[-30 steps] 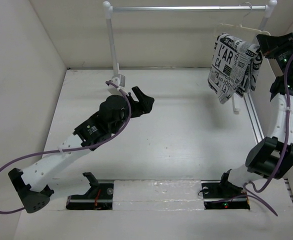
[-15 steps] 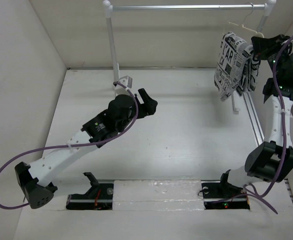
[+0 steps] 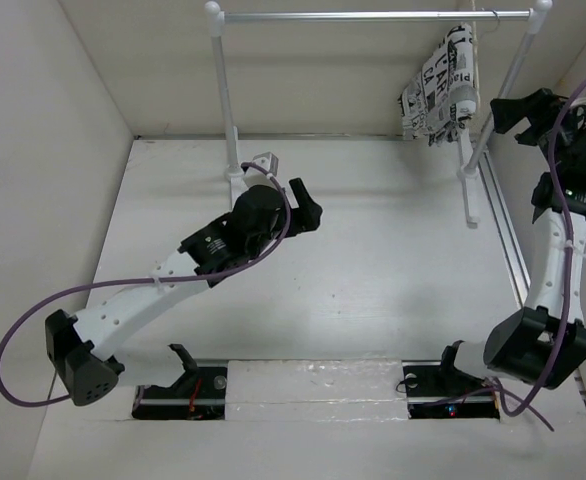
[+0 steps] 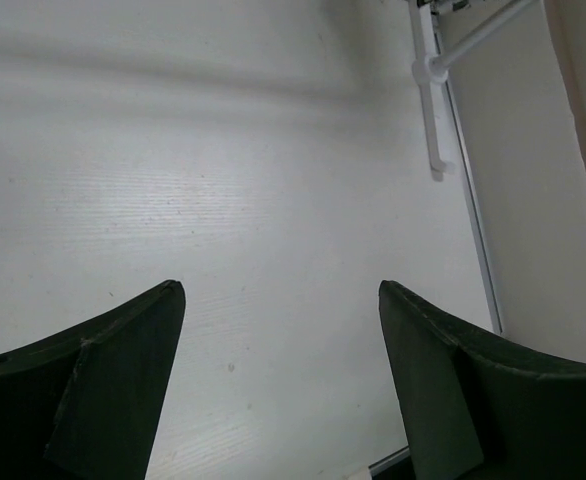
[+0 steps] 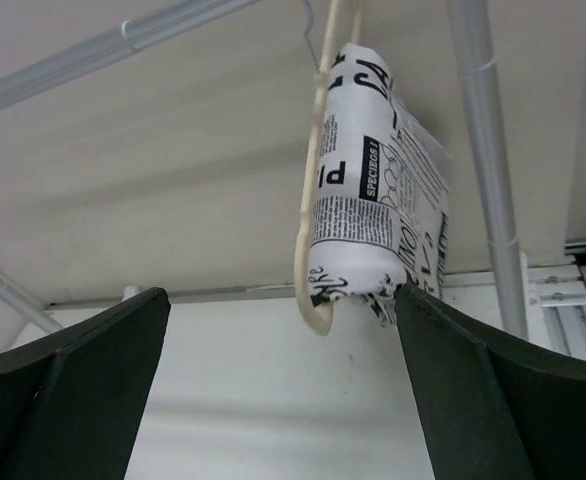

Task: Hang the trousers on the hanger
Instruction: Reset both arms

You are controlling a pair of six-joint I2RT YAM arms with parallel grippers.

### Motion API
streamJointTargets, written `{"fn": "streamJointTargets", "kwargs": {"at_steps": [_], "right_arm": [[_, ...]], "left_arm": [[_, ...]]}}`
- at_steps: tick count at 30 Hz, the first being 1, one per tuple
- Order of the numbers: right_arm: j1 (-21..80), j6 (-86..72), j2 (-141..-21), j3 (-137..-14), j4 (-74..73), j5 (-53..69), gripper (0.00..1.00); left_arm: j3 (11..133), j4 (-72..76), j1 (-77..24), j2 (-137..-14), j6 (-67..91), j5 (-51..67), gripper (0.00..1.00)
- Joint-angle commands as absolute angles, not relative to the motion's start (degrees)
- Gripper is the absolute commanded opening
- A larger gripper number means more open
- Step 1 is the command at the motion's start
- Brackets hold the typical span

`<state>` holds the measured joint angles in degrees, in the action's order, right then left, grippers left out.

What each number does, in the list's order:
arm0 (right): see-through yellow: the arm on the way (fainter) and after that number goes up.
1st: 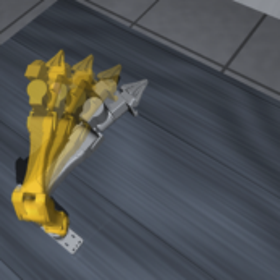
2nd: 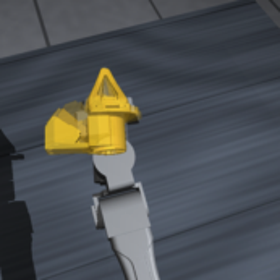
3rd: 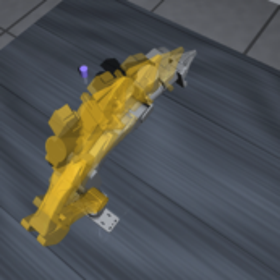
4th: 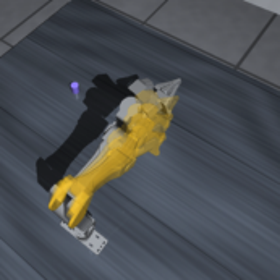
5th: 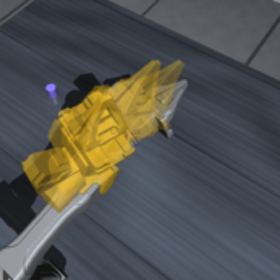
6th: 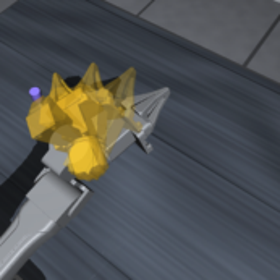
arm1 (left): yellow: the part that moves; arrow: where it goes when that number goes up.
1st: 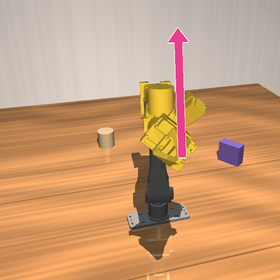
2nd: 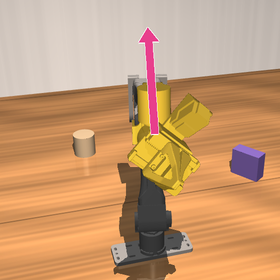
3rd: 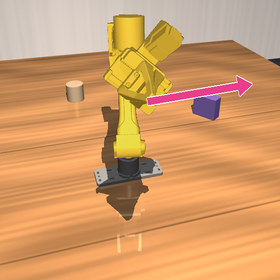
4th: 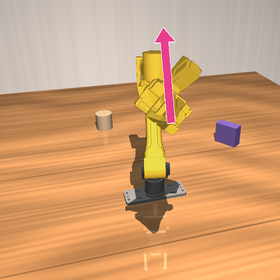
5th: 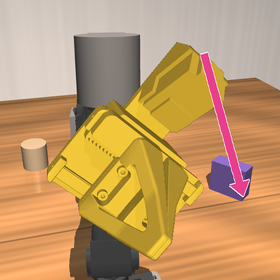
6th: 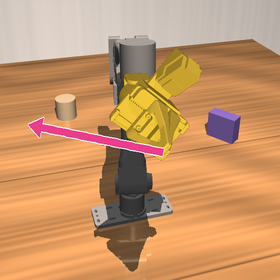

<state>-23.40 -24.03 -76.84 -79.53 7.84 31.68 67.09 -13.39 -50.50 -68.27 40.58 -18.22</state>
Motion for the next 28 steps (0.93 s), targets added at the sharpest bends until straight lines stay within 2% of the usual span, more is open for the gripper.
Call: {"fn": "streamJointTargets", "kwargs": {"at_steps": [1,5,9,12,15,17,20,24,28], "right_arm": [[-25.66,-21.01,-72.08,-83.76,3.62,34.27,1.00],[-22.34,-20.30,-65.95,-81.49,-2.28,33.05,1.00],[-9.78,-20.39,-57.24,-71.04,-3.77,31.82,1.00],[1.12,-19.43,-49.70,-59.18,-3.86,28.49,1.00],[8.58,-16.28,-43.45,-49.26,-10.34,21.90,1.00],[10.89,-14.51,-40.53,-45.55,-18.52,18.13,1.00],[14.14,-13.80,-33.77,-38.78,-25.83,15.13,1.00],[14.77,-15.73,-27.25,-32.62,-27.60,12.83,1.00],[14.15,-16.17,-30.31,-33.13,-24.27,14.76,1.00]], "left_arm": [[71.71,-14.85,-50.27,-70.22,39.81,-18.72,0.76],[74.88,-17.05,-49.75,-72.42,39.38,-20.82,0.76],[75.59,-16.79,-49.22,-72.60,38.50,-20.75,0.75],[72.18,-15.48,-45.72,-69.02,38.76,-18.12,0.73],[62.69,-11.70,-38.25,-63.57,40.07,-9.43,0.74],[54.61,-9.86,-32.38,-61.01,40.69,-2.13,0.75],[45.99,-10.10,-29.27,-56.53,41.13,2.17,0.75],[39.03,-9.23,-28.74,-51.61,42.01,4.39,0.75],[37.70,-8.17,-28.74,-50.54,43.33,5.27,0.76]]}}
